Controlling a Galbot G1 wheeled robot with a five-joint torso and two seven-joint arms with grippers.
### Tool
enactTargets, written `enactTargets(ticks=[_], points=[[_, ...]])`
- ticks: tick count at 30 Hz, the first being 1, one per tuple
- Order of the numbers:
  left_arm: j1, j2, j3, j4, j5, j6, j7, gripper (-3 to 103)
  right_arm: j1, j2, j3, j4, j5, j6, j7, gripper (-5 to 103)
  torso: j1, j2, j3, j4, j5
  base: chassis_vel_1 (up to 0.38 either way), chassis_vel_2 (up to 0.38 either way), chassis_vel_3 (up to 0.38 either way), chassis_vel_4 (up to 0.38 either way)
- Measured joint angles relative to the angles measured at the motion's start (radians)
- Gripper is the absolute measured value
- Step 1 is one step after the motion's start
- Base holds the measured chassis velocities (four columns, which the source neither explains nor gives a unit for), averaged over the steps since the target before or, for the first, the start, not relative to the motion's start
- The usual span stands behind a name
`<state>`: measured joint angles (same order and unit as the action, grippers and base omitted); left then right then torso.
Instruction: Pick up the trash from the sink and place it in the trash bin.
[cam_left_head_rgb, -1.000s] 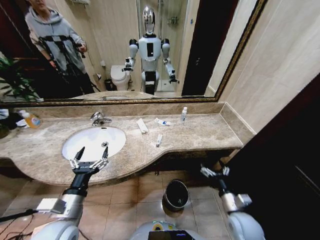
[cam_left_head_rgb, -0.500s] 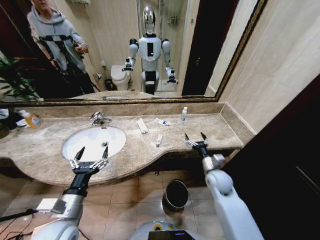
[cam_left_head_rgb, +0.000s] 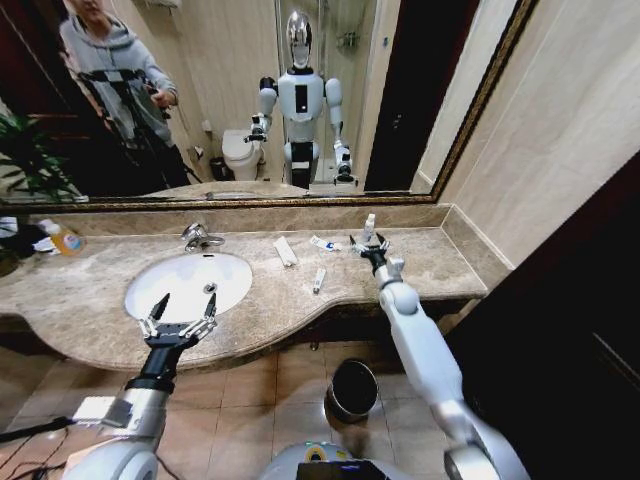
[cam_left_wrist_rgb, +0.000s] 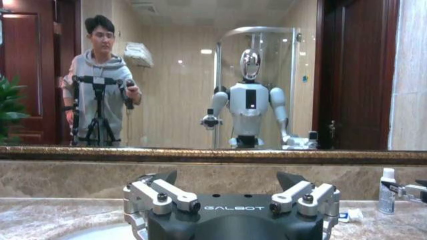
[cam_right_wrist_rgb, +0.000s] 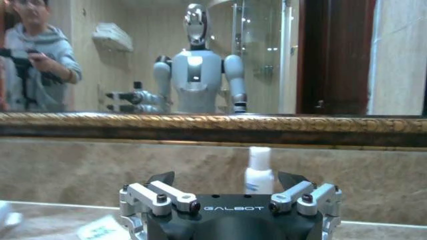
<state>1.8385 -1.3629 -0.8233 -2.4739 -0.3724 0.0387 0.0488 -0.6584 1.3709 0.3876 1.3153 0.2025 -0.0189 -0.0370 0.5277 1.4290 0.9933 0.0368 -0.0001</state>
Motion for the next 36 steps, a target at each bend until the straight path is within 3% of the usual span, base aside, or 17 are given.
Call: enactTargets(ticks=[16,18,26,36], points=[[0.000,0.000,0.000,0.000,0.000,0.000,0.000,100,0.158,0.046,-0.008,-0.257,-0.040,0.039,-0.004,101,0.000,0.000,0.000,0.0001,0.0000,0.000,0.000,0.000,0.000],[0.000,0.000,0.000,0.000,0.000,0.000,0.000,100,0.179,0.047,-0.009,-0.284,-0.039,0.031,-0.005,93,0.000,0.000,0.000,0.0002,0.0000,0.000,0.000,0.000,0.000],[0.000,0.000,0.000,0.000,0.000,0.000,0.000,100,0.181,0.025,0.014,-0.293,-0.041,0.024,0.001,100,0.000,0.000,0.000,-0.0001,0.0001,0.000,0.000,0.000,0.000],[0.000,0.000,0.000,0.000,0.000,0.000,0.000,100,0.227,0.037,0.018,-0.355,-0.043,0.027,0.002,94,0.000,0.000,0.000,0.0000,0.0000,0.000,0.000,0.000,0.000]])
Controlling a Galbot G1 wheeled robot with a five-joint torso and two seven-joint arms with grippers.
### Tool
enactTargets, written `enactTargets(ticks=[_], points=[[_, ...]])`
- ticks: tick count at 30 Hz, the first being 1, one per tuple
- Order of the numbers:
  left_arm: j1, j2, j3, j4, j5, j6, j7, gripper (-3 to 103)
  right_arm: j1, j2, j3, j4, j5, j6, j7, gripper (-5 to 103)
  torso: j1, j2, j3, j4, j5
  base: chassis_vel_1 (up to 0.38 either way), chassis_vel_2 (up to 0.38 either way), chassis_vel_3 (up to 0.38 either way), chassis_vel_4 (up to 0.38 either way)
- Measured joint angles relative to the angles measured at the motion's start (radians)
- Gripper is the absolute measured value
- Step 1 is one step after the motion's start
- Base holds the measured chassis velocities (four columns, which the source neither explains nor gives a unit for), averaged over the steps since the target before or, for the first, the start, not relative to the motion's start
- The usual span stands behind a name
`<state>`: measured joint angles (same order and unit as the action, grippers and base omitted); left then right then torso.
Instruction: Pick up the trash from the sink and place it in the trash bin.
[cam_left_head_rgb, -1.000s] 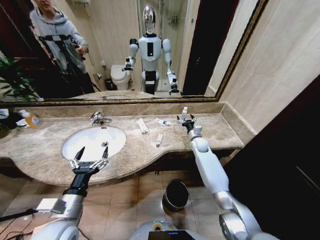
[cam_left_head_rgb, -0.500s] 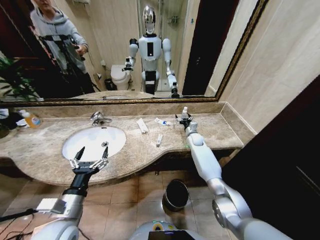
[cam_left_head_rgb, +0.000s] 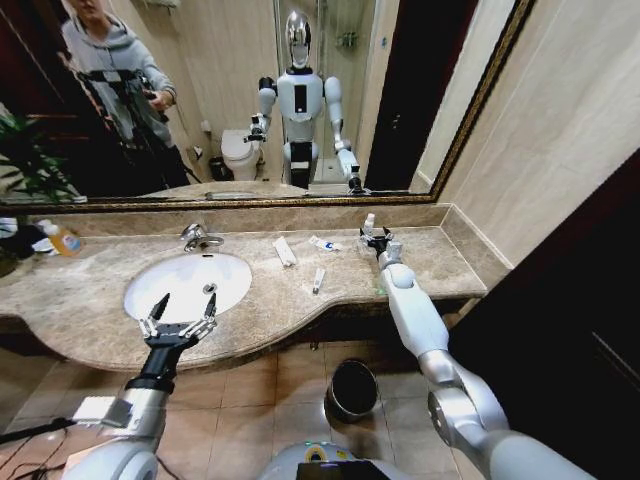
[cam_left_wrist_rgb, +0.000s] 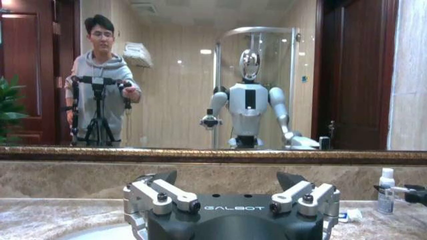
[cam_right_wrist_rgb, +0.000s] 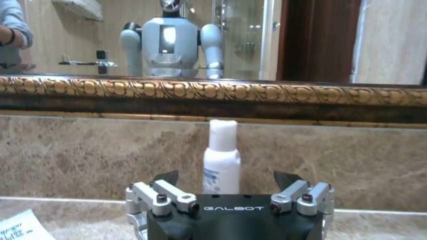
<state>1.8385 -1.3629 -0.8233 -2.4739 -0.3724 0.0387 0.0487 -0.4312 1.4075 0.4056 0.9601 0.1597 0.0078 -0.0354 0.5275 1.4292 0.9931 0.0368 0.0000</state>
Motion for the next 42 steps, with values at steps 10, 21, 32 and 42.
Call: enactTargets(ticks=[10,21,32,42], points=[[0.000,0.000,0.000,0.000,0.000,0.000,0.000,100,0.048,0.025,-0.005,-0.077,0.005,0.031,-0.017,89,0.000,0.000,0.000,0.0001,0.0000,0.000,0.000,0.000,0.000],[0.000,0.000,0.000,0.000,0.000,0.000,0.000,100,0.037,0.020,-0.007,-0.079,0.021,0.041,-0.022,57,0.000,0.000,0.000,0.0000,0.0000,0.000,0.000,0.000,0.000],[0.000,0.000,0.000,0.000,0.000,0.000,0.000,100,0.029,0.011,-0.009,-0.066,0.033,0.041,-0.028,30,0.000,0.000,0.000,0.0000,0.0000,0.000,0.000,0.000,0.000],[0.000,0.000,0.000,0.000,0.000,0.000,0.000,100,-0.012,-0.006,-0.014,-0.019,0.040,0.039,-0.030,14,0.000,0.000,0.000,0.0001,0.0001,0.000,0.000,0.000,0.000]])
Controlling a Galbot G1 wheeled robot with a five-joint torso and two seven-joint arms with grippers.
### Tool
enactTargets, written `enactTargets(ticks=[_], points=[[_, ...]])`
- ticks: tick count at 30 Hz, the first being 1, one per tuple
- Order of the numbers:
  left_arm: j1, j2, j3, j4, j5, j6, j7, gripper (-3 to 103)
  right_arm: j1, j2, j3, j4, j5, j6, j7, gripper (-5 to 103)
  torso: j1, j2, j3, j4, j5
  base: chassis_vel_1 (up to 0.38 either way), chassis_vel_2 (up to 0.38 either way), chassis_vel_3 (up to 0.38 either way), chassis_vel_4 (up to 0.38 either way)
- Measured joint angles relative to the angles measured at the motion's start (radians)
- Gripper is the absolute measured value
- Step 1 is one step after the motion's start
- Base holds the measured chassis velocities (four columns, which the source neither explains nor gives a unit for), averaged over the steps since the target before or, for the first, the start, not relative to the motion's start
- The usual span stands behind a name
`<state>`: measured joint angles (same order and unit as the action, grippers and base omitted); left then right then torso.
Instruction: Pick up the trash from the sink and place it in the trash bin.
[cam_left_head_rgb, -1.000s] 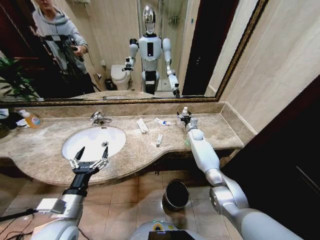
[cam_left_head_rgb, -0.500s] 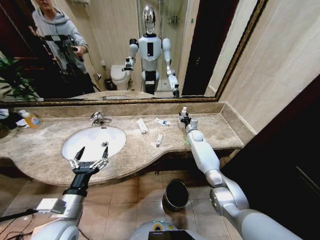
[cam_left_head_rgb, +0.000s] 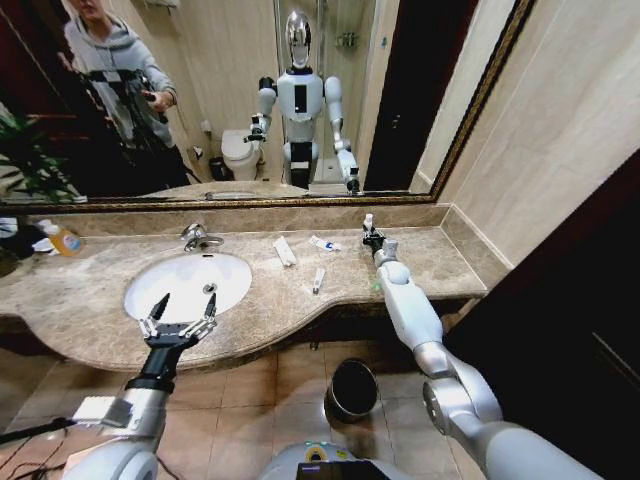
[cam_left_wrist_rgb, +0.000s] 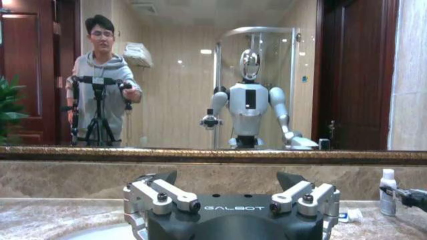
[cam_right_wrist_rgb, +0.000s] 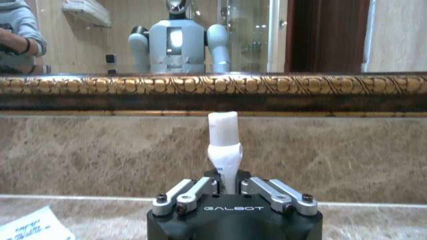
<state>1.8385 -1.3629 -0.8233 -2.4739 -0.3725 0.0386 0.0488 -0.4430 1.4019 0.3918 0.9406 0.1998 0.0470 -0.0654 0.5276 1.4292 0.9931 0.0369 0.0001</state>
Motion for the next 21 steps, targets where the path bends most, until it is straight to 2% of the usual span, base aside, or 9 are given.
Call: enactTargets(ticks=[9,13,15,16,19,20,21], points=[[0.000,0.000,0.000,0.000,0.000,0.000,0.000,100,-0.067,-0.054,-0.004,0.103,0.034,-0.006,0.000,14,0.000,0.000,0.000,0.0000,0.0001,0.000,0.000,0.000,0.000],[0.000,0.000,0.000,0.000,0.000,0.000,0.000,100,-0.124,-0.101,-0.014,0.235,0.090,-0.042,0.011,14,0.000,0.000,0.000,0.0000,0.0001,0.000,0.000,0.000,0.000],[0.000,0.000,0.000,0.000,0.000,0.000,0.000,100,-0.182,-0.146,-0.011,0.349,0.118,-0.052,0.017,14,0.000,0.000,0.000,0.0002,0.0000,0.000,0.000,0.000,0.000],[0.000,0.000,0.000,0.000,0.000,0.000,0.000,100,-0.182,-0.146,-0.011,0.349,0.118,-0.052,0.017,14,0.000,0.000,0.000,0.0002,0.0000,0.000,0.000,0.000,0.000],[0.000,0.000,0.000,0.000,0.000,0.000,0.000,100,-0.347,-0.227,0.026,0.556,0.162,-0.063,0.026,14,0.000,0.000,0.000,0.0000,0.0000,0.000,0.000,0.000,0.000],[0.000,0.000,0.000,0.000,0.000,0.000,0.000,100,-0.347,-0.227,0.026,0.556,0.162,-0.063,0.026,14,0.000,0.000,0.000,0.0000,0.0000,0.000,0.000,0.000,0.000],[0.000,0.000,0.000,0.000,0.000,0.000,0.000,100,-0.417,-0.246,0.043,0.624,0.179,-0.064,0.028,14,0.000,0.000,0.000,-0.0005,0.0001,0.000,0.000,0.000,0.000]])
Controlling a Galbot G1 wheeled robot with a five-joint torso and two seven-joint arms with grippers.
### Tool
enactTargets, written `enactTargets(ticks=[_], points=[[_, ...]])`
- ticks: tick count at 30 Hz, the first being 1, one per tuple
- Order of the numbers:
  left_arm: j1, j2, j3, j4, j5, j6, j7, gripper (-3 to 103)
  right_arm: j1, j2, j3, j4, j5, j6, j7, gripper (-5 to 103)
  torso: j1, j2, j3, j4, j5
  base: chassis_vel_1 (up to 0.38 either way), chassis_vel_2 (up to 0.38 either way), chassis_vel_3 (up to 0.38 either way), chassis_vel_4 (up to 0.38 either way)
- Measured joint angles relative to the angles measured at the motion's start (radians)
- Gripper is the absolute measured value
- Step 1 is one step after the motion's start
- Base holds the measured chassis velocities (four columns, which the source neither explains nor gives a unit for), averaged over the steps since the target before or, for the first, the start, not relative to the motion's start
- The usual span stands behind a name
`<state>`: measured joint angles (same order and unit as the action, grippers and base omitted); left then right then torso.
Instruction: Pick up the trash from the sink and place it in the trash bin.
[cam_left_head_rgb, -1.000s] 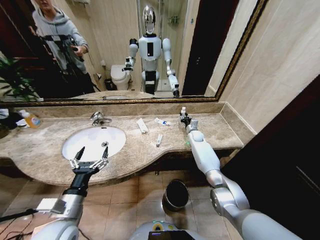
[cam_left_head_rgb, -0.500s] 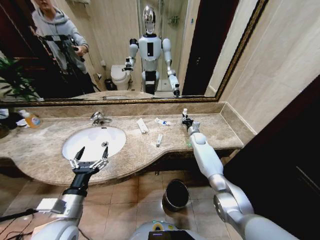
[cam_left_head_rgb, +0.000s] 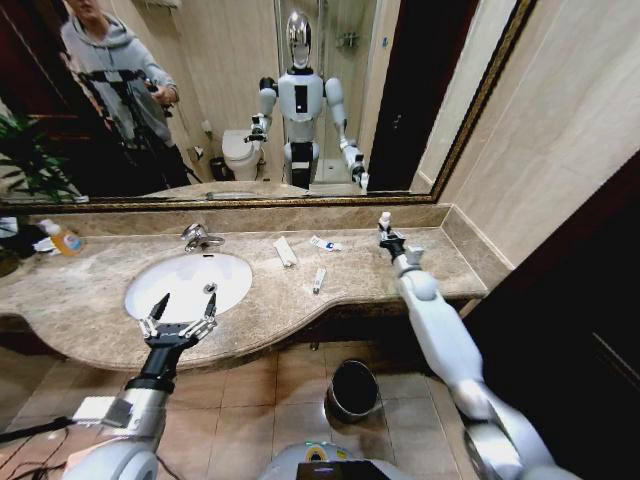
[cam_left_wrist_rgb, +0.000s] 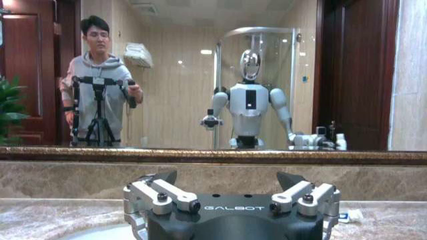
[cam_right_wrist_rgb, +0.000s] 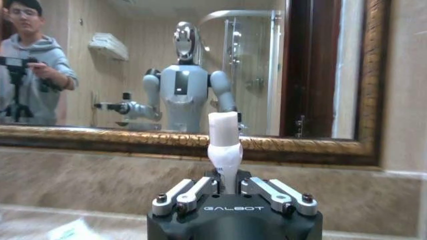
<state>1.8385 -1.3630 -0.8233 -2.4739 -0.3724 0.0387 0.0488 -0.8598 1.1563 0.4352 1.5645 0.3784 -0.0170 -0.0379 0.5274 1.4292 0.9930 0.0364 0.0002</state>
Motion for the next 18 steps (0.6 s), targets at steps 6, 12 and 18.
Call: enactTargets(ticks=[6,12,18], points=[[0.000,0.000,0.000,0.000,0.000,0.000,0.000,100,-0.253,-0.026,0.080,0.235,0.017,0.014,0.001,14,0.000,0.000,0.000,0.0005,-0.0003,0.000,0.000,0.000,0.000],[0.000,0.000,0.000,0.000,0.000,0.000,0.000,100,-0.493,0.019,0.168,0.380,-0.020,0.068,-0.015,14,0.000,0.000,0.000,0.0002,-0.0001,0.000,0.000,0.000,0.000],[0.000,0.000,0.000,0.000,0.000,0.000,0.000,100,-0.643,0.076,0.165,0.437,-0.089,0.135,-0.044,14,0.000,0.000,0.000,0.0008,-0.0002,0.000,0.000,0.000,0.000]])
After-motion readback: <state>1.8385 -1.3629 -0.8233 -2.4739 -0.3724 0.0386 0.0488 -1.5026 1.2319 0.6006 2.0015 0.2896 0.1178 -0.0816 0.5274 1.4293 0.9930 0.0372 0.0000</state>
